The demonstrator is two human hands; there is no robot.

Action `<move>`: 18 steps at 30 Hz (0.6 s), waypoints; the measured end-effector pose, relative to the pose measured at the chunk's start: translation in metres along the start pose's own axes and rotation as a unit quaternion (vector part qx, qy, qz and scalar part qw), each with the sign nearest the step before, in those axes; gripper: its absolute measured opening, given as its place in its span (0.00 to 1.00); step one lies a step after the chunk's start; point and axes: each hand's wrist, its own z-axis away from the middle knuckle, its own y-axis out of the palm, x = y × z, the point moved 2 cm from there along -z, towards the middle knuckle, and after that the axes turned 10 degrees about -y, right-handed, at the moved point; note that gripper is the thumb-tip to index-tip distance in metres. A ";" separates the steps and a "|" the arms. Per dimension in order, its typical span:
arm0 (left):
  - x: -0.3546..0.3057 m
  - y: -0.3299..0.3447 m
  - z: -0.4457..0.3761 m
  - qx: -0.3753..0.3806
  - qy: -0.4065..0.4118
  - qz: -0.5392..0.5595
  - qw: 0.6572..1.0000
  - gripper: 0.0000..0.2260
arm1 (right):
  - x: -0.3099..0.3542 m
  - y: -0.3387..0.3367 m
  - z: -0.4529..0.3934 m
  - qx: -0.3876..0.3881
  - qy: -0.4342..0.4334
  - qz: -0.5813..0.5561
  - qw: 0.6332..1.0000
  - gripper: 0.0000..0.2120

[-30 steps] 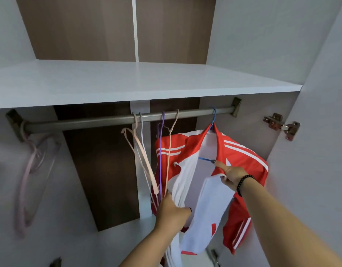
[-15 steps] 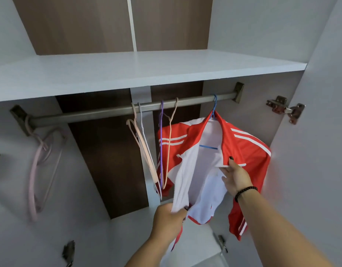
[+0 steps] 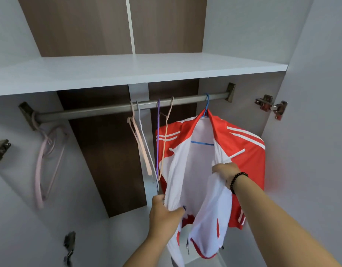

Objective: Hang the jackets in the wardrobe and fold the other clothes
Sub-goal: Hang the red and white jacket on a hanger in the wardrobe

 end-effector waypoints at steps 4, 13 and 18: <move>0.028 0.003 0.005 0.013 -0.013 -0.103 0.994 0.10 | -0.038 0.001 0.026 -0.017 -0.013 0.183 0.983 0.03; 0.081 0.008 0.043 -0.085 0.053 -0.075 0.992 0.07 | -0.148 0.007 0.124 -0.010 -0.038 0.162 0.986 0.08; 0.095 0.012 0.064 -0.023 0.045 -0.002 0.999 0.06 | -0.167 -0.008 0.166 -0.081 -0.069 0.022 0.994 0.08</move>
